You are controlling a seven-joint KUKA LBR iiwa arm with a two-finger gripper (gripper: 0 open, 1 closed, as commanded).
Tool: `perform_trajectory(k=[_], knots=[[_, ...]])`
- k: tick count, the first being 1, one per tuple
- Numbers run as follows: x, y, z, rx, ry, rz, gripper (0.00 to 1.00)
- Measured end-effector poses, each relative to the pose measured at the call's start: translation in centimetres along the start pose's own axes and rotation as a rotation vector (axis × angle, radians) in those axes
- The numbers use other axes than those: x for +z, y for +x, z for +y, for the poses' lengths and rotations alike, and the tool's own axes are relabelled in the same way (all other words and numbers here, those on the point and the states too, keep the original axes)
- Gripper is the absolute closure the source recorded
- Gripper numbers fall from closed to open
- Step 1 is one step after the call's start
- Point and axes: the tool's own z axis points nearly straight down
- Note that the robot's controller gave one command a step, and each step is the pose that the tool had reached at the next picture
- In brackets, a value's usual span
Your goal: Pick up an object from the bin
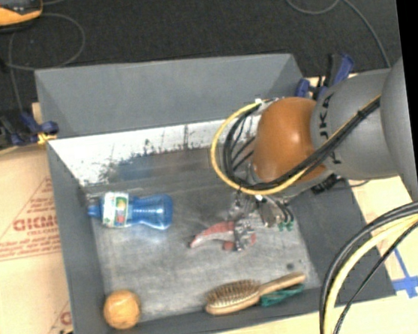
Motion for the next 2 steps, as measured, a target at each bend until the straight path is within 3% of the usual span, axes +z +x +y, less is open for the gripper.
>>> perform_trajectory(k=[2], knots=[[-1.52, 0.13, 0.01, 0.0, 0.0, 0.012, 1.0]])
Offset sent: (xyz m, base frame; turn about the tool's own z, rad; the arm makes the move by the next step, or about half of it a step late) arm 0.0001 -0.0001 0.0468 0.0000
